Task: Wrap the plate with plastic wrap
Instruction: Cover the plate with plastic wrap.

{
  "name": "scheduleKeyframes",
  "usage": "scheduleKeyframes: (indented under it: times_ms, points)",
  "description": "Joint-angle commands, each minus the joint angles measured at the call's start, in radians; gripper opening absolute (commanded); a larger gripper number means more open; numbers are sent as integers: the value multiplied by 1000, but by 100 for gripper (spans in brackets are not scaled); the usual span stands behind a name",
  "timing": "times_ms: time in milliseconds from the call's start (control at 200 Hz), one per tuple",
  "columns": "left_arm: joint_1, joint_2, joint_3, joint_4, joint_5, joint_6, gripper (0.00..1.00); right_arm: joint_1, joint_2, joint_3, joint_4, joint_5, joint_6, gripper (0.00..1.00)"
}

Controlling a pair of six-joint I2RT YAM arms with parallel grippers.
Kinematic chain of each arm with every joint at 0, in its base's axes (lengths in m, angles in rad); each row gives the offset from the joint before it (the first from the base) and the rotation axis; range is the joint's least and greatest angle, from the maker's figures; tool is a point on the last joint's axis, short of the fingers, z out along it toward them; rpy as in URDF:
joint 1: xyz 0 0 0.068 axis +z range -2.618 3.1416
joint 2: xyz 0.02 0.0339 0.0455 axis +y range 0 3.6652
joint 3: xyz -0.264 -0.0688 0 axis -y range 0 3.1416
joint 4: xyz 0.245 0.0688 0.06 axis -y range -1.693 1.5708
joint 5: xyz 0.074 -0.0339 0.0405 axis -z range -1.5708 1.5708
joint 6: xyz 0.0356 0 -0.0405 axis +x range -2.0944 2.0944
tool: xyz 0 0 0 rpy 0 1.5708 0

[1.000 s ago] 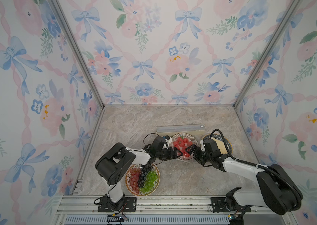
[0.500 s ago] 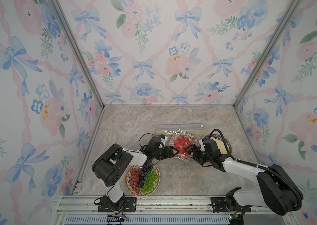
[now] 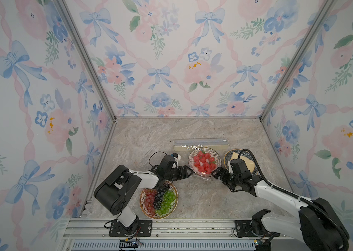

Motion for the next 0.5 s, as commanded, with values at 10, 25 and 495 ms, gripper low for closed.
scheduleKeyframes:
  times_ms: [10,25,495]
  points:
    - [-36,65,48,-46,42,32,79,-9,31,-13,-2,20,-15,97]
    - [-40,71,56,-46,48,31,79,-9,35,-16,12,17,-13,97]
    - [-75,191,252,4,73,50,74,-13,251,44,464,-96,70,97]
